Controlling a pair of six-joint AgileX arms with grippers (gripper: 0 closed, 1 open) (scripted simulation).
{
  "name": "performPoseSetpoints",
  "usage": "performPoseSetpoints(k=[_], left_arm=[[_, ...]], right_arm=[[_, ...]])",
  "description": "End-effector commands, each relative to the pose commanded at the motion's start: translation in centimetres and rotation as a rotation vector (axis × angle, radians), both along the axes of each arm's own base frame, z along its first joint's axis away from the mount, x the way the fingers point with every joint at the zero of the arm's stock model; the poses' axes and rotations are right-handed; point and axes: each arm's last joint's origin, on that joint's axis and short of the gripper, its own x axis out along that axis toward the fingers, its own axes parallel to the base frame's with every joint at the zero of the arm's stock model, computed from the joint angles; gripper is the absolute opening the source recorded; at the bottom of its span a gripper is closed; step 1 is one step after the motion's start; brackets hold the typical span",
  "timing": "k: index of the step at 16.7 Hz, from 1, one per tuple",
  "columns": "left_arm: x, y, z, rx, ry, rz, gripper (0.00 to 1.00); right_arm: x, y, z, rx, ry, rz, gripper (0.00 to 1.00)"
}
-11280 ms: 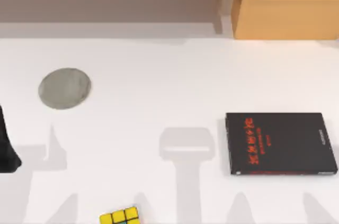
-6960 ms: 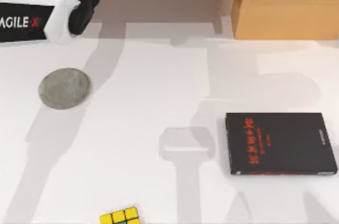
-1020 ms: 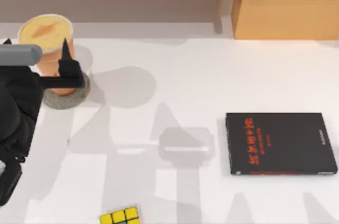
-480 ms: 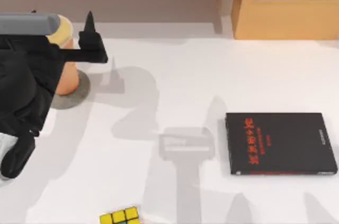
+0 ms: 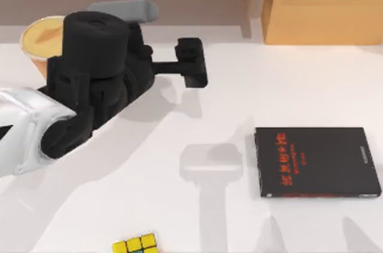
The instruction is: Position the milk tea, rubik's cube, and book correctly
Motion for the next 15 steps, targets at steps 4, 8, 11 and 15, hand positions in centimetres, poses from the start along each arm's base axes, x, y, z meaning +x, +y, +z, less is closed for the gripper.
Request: performPoseSetpoints(k=[4,8,11,15], left_arm=[[-3.9,-2.6,-0.3,0.065,0.438,-0.040,1.00],[-8.1,-2.8,-0.4,0.189,0.814,0.057,1.00],[-10.5,-2.4,-0.2,0.274,0.996,0.180,1.00],[-12.2,-2.0,-0.1,0.347,1.114,0.314,1.00]], right_arm=[[0.0,0.0,0.0,0.000,0.000,0.000,1.00],[0.0,0.0,0.0,0.000,0.000,0.000,1.00],[0.0,0.0,0.0,0.000,0.000,0.000,1.00],[0.0,0.0,0.0,0.000,0.000,0.000,1.00]])
